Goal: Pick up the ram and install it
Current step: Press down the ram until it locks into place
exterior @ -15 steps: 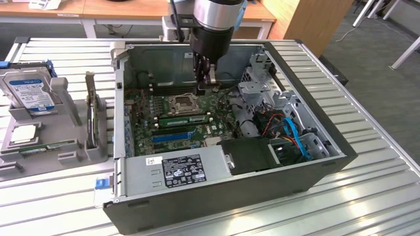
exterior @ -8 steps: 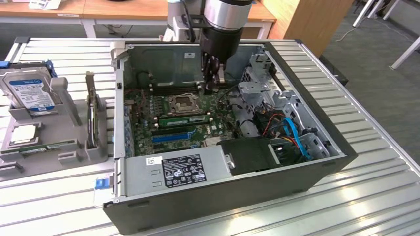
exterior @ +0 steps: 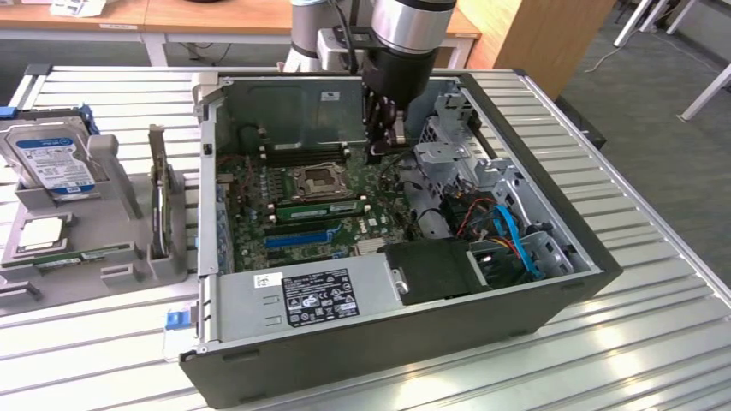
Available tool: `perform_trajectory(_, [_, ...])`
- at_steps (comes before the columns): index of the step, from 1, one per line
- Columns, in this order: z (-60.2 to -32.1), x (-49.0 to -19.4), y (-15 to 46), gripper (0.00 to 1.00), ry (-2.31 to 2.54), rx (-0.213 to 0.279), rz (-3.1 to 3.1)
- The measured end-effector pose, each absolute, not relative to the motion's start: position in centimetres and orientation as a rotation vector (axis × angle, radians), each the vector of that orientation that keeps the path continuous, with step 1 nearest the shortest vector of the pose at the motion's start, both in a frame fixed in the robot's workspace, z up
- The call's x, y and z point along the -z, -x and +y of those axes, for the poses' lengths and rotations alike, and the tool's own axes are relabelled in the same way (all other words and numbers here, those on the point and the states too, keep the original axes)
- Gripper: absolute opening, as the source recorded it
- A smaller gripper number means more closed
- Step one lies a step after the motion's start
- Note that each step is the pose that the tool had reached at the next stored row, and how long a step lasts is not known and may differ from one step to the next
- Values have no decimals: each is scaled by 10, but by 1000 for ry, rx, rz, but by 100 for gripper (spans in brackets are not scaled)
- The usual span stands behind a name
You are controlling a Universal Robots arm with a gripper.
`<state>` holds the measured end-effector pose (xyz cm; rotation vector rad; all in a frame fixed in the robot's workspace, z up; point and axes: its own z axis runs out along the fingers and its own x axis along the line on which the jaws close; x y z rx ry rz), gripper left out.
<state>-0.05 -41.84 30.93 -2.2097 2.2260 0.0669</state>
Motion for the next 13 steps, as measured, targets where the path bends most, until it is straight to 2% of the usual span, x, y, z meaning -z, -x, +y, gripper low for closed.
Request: perform_trajectory(13, [-418,-305,0,10,2210,-67,2226])
